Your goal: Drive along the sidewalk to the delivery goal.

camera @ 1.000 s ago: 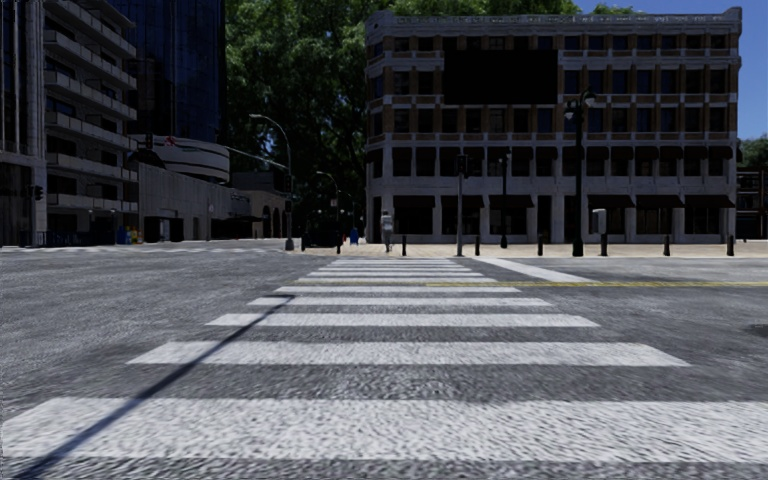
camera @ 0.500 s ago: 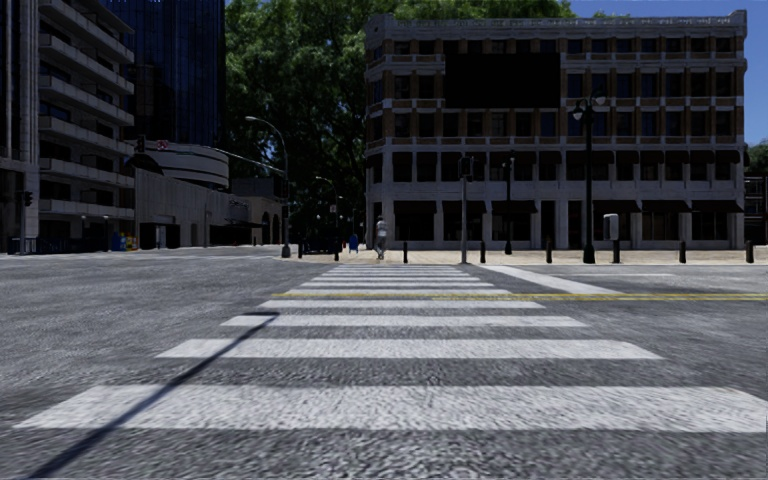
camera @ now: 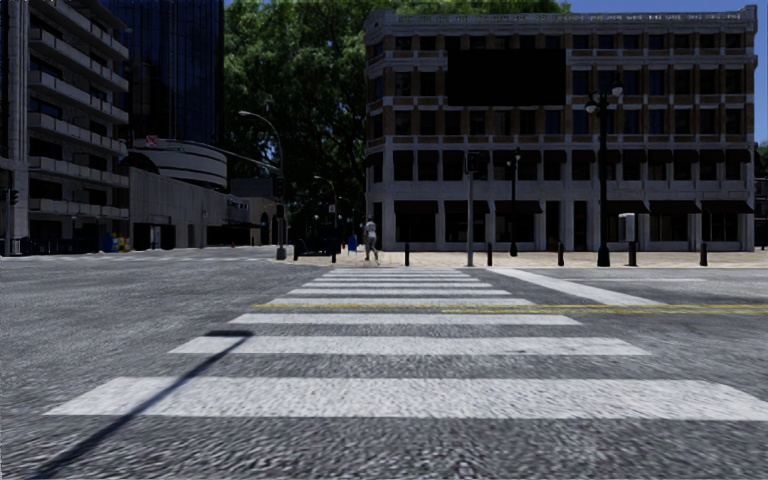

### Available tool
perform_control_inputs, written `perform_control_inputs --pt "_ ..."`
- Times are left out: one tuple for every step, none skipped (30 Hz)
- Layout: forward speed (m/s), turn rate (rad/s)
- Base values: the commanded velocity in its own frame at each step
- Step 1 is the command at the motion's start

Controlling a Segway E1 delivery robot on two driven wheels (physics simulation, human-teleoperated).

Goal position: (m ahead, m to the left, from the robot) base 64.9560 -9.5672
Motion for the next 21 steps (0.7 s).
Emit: perform_control_inputs --pt "2.0 0.0" --pt "2.0 0.0" --pt "2.0 0.0" --pt "2.0 0.0" --pt "2.0 0.0" --pt "2.0 0.0" --pt "2.0 0.0" --pt "2.0 0.0" --pt "2.0 0.0" --pt "2.0 0.0" --pt "2.0 0.0" --pt "2.0 0.0" --pt "2.0 0.0" --pt "2.0 0.0" --pt "2.0 0.0" --pt "2.0 0.0" --pt "2.0 0.0" --pt "2.0 0.0" --pt "2.0 0.0" --pt "2.0 0.0" --pt "2.0 0.0"
